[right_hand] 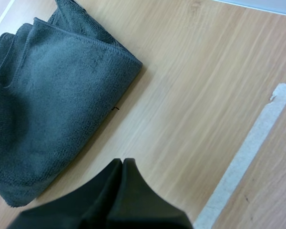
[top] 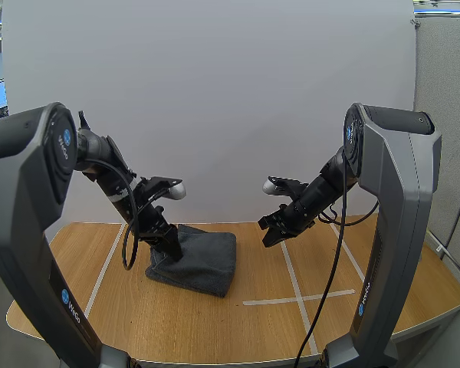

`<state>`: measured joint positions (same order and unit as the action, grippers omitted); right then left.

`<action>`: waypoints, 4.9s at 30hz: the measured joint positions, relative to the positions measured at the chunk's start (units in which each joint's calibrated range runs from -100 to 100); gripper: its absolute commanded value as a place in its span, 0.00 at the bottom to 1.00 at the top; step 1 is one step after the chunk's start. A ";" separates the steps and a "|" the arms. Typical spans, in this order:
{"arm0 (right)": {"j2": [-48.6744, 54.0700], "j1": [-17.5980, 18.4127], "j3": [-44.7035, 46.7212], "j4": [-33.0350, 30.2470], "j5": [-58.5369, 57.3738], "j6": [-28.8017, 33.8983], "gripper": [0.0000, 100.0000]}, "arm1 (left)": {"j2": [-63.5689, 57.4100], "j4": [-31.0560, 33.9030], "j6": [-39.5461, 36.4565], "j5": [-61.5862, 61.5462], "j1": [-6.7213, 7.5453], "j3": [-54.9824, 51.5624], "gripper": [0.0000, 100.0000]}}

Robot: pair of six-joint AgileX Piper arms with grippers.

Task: Fold the towel

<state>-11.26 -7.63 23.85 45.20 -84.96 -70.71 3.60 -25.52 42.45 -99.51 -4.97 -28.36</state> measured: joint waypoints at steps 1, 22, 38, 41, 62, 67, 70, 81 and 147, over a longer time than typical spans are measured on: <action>0.00 0.00 0.00 0.00 0.00 0.00 0.00 | -0.65 -0.14 0.21 0.00 0.00 0.00 1.00; 0.00 0.17 0.00 1.08 -6.85 -1.75 0.00 | -4.93 -0.88 -5.39 3.81 -4.61 0.00 1.00; 0.27 2.67 0.02 1.81 -8.64 -2.03 0.00 | 6.30 -4.63 -4.91 11.41 -7.17 2.52 0.96; 2.84 2.67 0.02 2.73 -8.81 -2.03 0.00 | 11.47 -7.32 -4.91 12.38 -7.46 7.78 0.96; 12.83 2.67 0.02 3.38 -11.62 -2.03 0.00 | 24.08 -12.91 -3.56 5.07 -7.46 18.47 0.96; 12.83 2.67 0.02 3.38 -11.62 -2.03 0.00 | 25.24 -13.63 -3.04 4.74 -7.46 18.47 0.96; 12.83 2.67 0.02 3.38 -11.62 -2.03 0.00 | 27.84 -15.12 -2.85 1.96 -7.46 18.52 0.96; 12.83 2.67 0.02 3.38 -11.62 -2.03 0.00 | 28.93 -21.75 -1.27 0.71 -7.46 18.63 0.96; 12.83 2.67 0.02 3.00 -11.11 -2.03 0.00 | 28.10 -23.28 -1.87 0.51 -3.99 26.66 0.00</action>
<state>1.57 -4.96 23.87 48.21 -96.07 -72.74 31.70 -48.81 40.58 -99.00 -8.96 -1.70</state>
